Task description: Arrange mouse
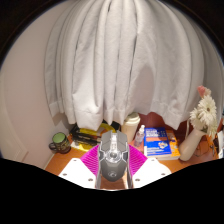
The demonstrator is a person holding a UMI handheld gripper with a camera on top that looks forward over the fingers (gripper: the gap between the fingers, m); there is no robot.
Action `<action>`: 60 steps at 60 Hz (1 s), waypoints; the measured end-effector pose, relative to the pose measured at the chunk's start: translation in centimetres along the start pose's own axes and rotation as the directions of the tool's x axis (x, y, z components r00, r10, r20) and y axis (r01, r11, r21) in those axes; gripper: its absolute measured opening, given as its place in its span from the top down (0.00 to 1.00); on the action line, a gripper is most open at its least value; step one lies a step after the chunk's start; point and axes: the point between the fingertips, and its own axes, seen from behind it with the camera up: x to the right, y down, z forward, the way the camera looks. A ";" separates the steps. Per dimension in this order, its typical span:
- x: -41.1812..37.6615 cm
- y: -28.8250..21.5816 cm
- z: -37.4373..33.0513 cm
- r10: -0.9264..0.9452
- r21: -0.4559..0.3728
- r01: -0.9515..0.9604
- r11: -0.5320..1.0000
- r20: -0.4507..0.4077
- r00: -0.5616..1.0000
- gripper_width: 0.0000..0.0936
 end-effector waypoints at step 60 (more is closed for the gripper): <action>19.0 21.4 7.9 0.111 -0.297 -0.151 0.943 -0.149 0.983 0.39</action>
